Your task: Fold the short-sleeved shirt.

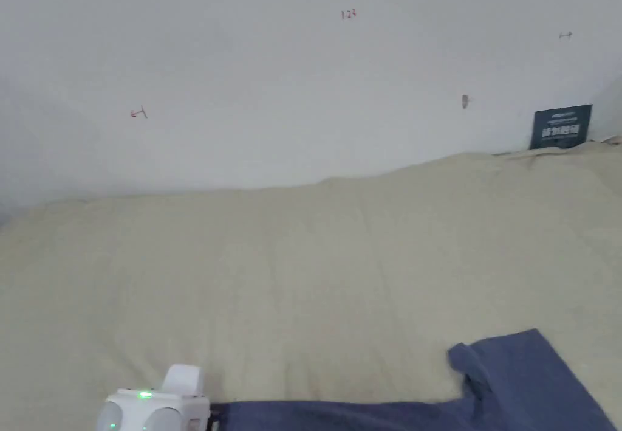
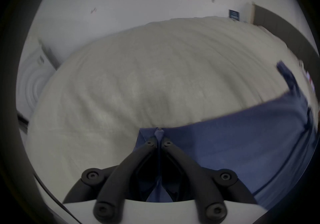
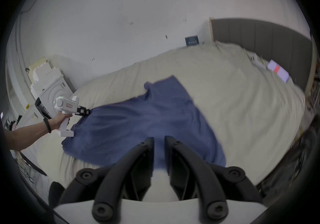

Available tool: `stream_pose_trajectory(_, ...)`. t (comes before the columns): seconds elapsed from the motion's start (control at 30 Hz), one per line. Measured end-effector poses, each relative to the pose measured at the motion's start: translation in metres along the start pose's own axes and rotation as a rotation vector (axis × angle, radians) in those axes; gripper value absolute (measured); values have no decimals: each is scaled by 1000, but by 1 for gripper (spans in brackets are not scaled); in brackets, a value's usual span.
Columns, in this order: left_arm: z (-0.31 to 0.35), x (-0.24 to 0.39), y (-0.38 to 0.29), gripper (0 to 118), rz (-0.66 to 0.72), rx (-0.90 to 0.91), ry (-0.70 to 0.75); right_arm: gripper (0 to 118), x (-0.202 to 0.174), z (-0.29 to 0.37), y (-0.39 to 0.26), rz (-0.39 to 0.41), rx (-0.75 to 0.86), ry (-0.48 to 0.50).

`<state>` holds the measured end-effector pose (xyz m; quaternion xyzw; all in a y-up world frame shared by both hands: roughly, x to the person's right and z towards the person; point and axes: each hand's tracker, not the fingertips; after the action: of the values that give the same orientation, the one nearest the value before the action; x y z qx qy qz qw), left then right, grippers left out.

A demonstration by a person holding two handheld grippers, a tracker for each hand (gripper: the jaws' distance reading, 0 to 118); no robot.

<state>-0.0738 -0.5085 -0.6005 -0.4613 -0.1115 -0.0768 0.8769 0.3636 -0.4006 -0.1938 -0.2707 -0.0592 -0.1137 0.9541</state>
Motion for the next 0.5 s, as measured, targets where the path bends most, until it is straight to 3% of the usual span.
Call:
stream_pose_trajectory(0.07,-1,-5,3,1,-9,0,-14,102,14,-33,36,26,9,7)
stream_pose_trajectory(0.1,-1,-6,5,1,-29,-5,-15,115,24,-57,55,26,-19,19)
stream_pose_trajectory(0.3,-1,-14,4,1,42,-13,-50,108,70,-230,107,35,-301,-96)
stream_pose_trajectory(0.4,-1,-15,2,1,38,-3,-58,87,73,-287,101,101,-426,-180)
stream_pose_trajectory(0.43,0,-16,1,1,46,2,-60,87,73,-298,95,123,-454,-180)
stream_pose_trajectory(0.5,0,-15,-2,1,48,7,-70,72,71,-313,81,118,-520,-191)
